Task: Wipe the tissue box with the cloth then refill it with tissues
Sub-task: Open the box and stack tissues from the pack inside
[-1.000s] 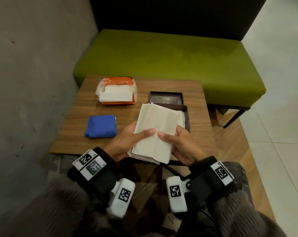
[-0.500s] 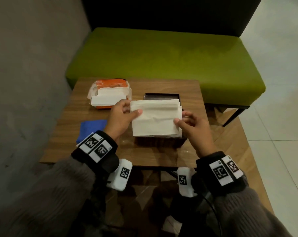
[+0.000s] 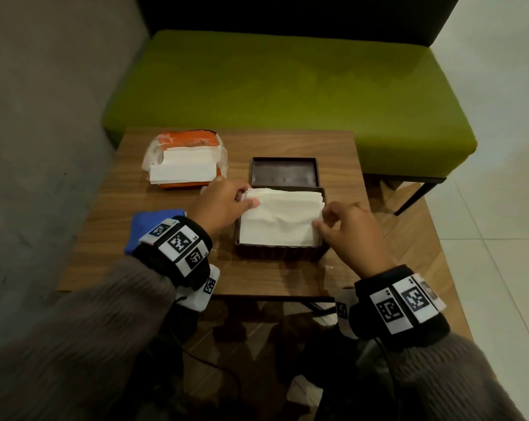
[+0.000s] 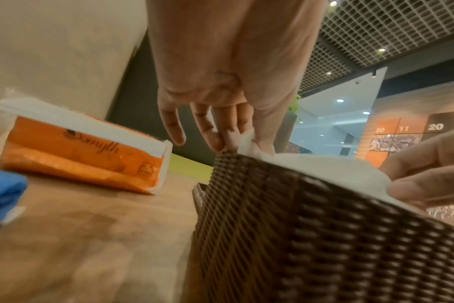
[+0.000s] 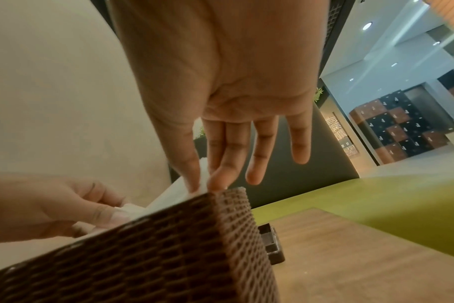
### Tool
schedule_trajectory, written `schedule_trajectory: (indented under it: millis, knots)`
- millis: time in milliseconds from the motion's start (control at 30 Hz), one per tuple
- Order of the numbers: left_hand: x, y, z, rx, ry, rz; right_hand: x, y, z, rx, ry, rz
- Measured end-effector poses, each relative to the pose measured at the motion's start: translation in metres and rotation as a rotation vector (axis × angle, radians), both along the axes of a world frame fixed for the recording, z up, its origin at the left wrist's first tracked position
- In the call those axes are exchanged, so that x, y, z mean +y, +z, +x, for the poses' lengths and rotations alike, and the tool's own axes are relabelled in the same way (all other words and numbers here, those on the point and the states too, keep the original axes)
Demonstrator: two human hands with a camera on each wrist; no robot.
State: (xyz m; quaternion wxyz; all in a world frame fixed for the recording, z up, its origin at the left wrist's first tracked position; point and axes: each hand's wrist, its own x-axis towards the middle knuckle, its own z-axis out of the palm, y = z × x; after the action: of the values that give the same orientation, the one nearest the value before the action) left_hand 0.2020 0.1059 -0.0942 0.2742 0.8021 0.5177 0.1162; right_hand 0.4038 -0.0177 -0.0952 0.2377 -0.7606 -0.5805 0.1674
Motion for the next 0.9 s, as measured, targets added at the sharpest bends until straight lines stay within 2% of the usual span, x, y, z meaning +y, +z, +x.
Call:
schedule_trajectory:
  millis: [67, 167, 267, 333, 433, 500, 667, 800, 867, 900]
  knots:
    - [0.003, 0.007, 0.005, 0.13, -0.089, 0.022, 0.004, 0.001, 0.0, -0.024, -0.029, -0.041]
    - [0.003, 0.012, 0.009, 0.234, -0.128, 0.103, 0.01, 0.004, -0.004, -0.082, -0.106, -0.071]
    - [-0.005, 0.014, 0.005, 0.214, -0.12, 0.248, 0.006, 0.011, -0.014, -0.079, -0.147, 0.018]
    - [-0.013, 0.017, -0.001, 0.21, -0.151, 0.298, 0.004, 0.016, -0.02, -0.081, -0.053, 0.067]
    - [-0.023, 0.017, -0.007, 0.342, -0.286, 0.246, 0.003, 0.014, -0.027, -0.117, 0.185, -0.057]
    - [-0.026, 0.016, -0.008, 0.424, -0.346, 0.213, 0.004, 0.011, -0.033, -0.144, 0.278, -0.128]
    - [-0.021, 0.007, -0.01, 0.502, -0.379, 0.146, 0.01, 0.008, -0.043, -0.233, 0.339, -0.346]
    - [-0.018, 0.009, -0.005, 0.649, -0.47, 0.143, 0.02, 0.007, -0.047, -0.336, 0.393, -0.505]
    - [-0.017, 0.013, -0.004, 0.695, -0.519, 0.085, 0.021, 0.006, -0.049, -0.352, 0.427, -0.583]
    - [-0.015, 0.016, -0.005, 0.656, -0.526, 0.018, 0.02, 0.006, -0.049, -0.338, 0.437, -0.61]
